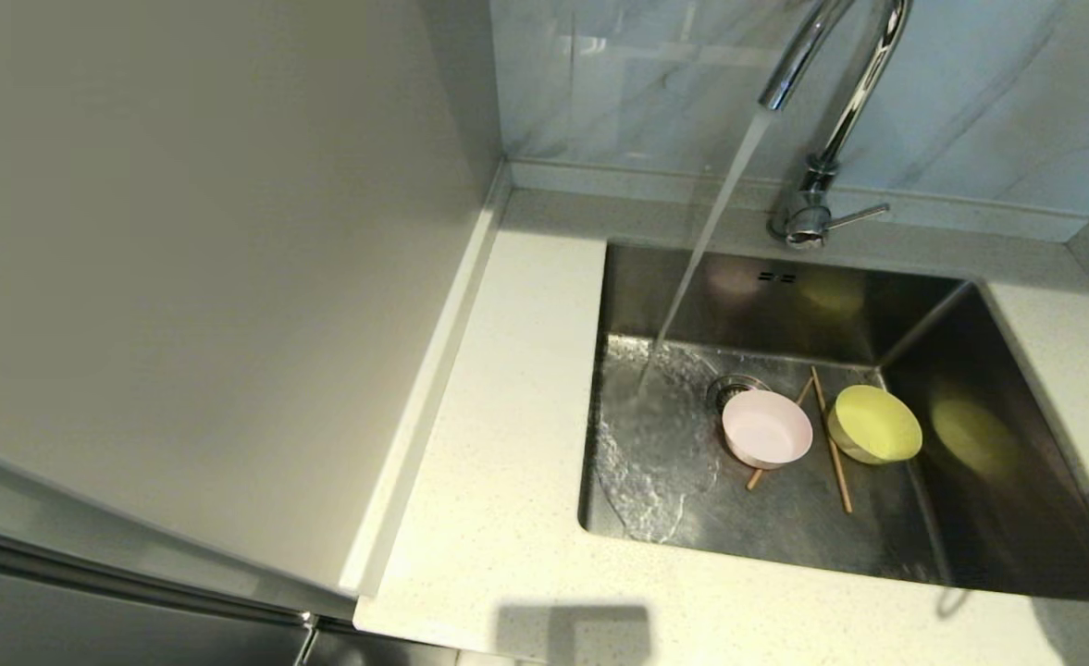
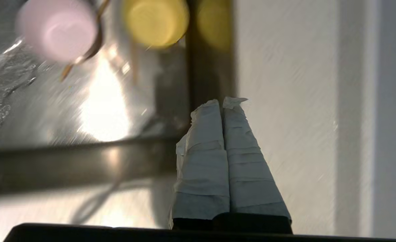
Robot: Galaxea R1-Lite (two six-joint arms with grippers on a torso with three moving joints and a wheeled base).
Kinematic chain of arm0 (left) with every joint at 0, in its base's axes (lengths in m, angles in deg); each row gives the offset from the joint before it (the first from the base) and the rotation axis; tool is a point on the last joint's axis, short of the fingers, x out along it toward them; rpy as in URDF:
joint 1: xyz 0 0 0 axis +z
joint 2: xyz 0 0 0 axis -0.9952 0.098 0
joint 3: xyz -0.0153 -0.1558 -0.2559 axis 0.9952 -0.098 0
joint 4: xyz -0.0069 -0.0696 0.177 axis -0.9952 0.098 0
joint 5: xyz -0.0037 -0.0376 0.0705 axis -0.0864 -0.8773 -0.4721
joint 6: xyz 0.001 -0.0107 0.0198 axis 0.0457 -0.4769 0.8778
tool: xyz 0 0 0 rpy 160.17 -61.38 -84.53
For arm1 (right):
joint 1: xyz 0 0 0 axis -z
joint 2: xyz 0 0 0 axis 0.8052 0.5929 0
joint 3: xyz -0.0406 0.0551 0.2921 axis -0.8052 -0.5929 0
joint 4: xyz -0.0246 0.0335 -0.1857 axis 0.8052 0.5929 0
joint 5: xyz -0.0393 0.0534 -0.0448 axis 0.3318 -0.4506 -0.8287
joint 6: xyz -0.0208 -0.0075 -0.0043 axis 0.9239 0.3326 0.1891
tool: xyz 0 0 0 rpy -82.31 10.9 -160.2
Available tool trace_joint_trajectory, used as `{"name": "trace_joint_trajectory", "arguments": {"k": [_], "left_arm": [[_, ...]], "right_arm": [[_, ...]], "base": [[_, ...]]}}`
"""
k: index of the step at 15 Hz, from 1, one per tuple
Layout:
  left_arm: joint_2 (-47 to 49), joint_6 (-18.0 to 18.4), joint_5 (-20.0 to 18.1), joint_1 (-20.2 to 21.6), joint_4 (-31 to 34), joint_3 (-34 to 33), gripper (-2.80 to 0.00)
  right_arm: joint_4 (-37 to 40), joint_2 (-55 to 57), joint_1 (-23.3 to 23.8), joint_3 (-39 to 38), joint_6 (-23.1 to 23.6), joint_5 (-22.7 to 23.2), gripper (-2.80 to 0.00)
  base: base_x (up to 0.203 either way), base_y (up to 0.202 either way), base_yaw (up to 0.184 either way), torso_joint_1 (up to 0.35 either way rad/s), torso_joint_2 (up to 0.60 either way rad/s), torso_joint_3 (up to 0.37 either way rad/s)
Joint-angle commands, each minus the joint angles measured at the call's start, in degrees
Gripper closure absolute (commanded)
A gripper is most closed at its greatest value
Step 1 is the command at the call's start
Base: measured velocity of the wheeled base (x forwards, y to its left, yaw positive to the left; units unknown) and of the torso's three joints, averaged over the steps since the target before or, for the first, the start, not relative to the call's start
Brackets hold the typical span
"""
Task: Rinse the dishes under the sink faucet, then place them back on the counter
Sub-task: Wait for the water to rinse the bowl
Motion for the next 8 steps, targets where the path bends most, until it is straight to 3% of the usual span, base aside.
{"name": "trace_joint_trajectory", "arguments": {"k": [1, 4, 8], "left_arm": [[-0.2, 0.0, 0.0, 0.0, 0.0, 0.0, 0.00], [-0.2, 0.0, 0.0, 0.0, 0.0, 0.0, 0.00], [-0.2, 0.0, 0.0, 0.0, 0.0, 0.0, 0.00]], "right_arm": [[0.1, -17.2, 0.1, -9.9, 0.0, 4.9, 0.00], [0.0, -34.0, -1.5, -22.1, 0.1, 9.1, 0.00], [0.0, -49.2, -7.9, -33.7, 0.2, 10.2, 0.00]], "base": [[0.000, 0.000, 0.000, 0.000, 0.00, 0.000], [0.000, 0.000, 0.000, 0.000, 0.00, 0.000], [0.000, 0.000, 0.000, 0.000, 0.00, 0.000]]}}
